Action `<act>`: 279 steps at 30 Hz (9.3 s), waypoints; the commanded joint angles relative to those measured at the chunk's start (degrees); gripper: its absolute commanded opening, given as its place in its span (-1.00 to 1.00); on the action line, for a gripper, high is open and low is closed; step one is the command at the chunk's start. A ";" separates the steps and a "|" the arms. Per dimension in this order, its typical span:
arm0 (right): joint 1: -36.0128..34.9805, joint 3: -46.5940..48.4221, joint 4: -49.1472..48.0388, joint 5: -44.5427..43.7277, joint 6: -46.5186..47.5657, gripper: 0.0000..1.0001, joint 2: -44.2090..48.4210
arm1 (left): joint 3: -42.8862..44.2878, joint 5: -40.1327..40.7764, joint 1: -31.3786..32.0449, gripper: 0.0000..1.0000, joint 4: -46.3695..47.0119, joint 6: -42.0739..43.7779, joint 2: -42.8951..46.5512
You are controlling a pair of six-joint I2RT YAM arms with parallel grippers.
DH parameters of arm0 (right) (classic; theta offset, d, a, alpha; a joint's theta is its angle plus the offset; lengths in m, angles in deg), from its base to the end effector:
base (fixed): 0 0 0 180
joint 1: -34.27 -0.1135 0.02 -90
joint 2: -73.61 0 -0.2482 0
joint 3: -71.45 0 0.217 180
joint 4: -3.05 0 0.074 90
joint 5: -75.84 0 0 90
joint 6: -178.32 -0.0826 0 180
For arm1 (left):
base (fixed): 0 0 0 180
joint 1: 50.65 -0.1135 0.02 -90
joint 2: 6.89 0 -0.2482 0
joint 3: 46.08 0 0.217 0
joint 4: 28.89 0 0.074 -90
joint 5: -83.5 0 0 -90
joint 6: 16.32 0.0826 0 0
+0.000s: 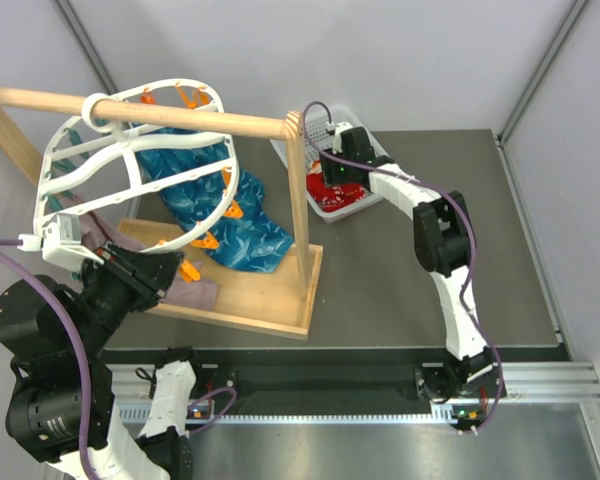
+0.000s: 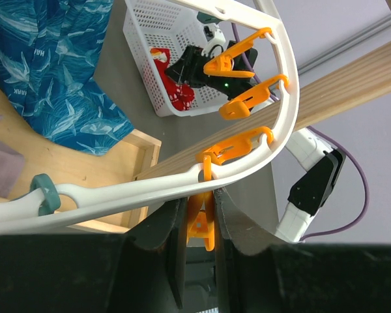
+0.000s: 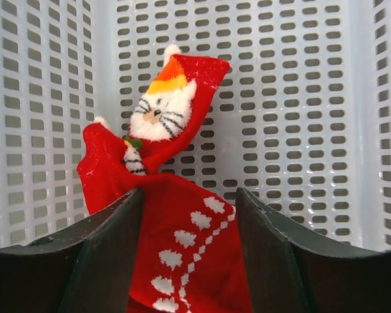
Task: Clip the socks to the hanger
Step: Adjust the sock in the bin, then pick up the sock from the bin, then clamp the sock onto the hanger, then open the clamp at the hanger.
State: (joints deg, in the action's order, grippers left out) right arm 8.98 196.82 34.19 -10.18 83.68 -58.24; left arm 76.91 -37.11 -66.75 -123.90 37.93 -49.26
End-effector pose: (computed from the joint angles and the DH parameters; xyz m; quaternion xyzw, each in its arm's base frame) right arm 0.4723 0.2295 0.1784 -0.1758 0.8795 0.1440 0.4181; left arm 0.0237 -0.0369 0.4588 -0.1877 0.7561 -0.3064 0.5470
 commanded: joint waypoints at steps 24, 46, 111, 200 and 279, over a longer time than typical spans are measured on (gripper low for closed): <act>-2.65 -4.03 -3.58 5.07 1.83 0.07 8.02 | -0.24 0.03 -0.07 -1.00 -0.67 0.33 0.53; -3.00 3.53 -3.76 -1.26 2.54 -0.64 -2.01 | -0.59 0.64 -0.07 -1.00 -0.67 0.59 0.45; -60.31 -45.69 -22.73 -27.36 -58.02 -1.00 66.03 | -4.72 -2.61 -0.16 -1.00 1.26 -2.92 3.61; -61.36 -48.85 -17.31 -22.36 -38.34 0.40 62.60 | -0.32 22.60 10.91 0.00 -0.33 5.09 18.45; -53.37 -23.80 -34.42 -13.40 14.05 0.18 49.32 | -24.32 0.20 33.94 -0.01 51.80 -21.03 12.49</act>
State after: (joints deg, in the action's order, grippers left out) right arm -45.65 170.55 4.38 -26.63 99.15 -9.39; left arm 52.32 -38.14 -32.56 -76.14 19.88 -37.04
